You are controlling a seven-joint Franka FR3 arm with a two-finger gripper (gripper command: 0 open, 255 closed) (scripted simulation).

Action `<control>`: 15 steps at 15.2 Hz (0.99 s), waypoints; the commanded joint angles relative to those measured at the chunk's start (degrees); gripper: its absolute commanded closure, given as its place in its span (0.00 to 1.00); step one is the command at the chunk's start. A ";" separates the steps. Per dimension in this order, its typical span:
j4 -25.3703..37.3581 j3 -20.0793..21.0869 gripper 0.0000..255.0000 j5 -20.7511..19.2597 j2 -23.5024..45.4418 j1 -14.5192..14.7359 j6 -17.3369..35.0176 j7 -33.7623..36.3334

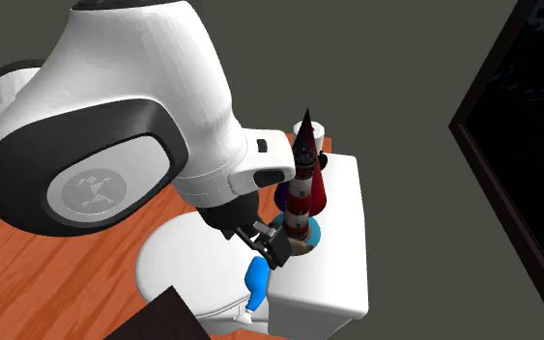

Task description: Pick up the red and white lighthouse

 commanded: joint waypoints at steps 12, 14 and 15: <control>15.32 4.32 0.00 5.02 17.41 -0.50 10.06 13.96; 18.92 4.94 0.00 5.41 20.65 -0.70 11.26 16.32; 20.82 5.23 0.00 5.55 22.29 -0.81 11.78 17.49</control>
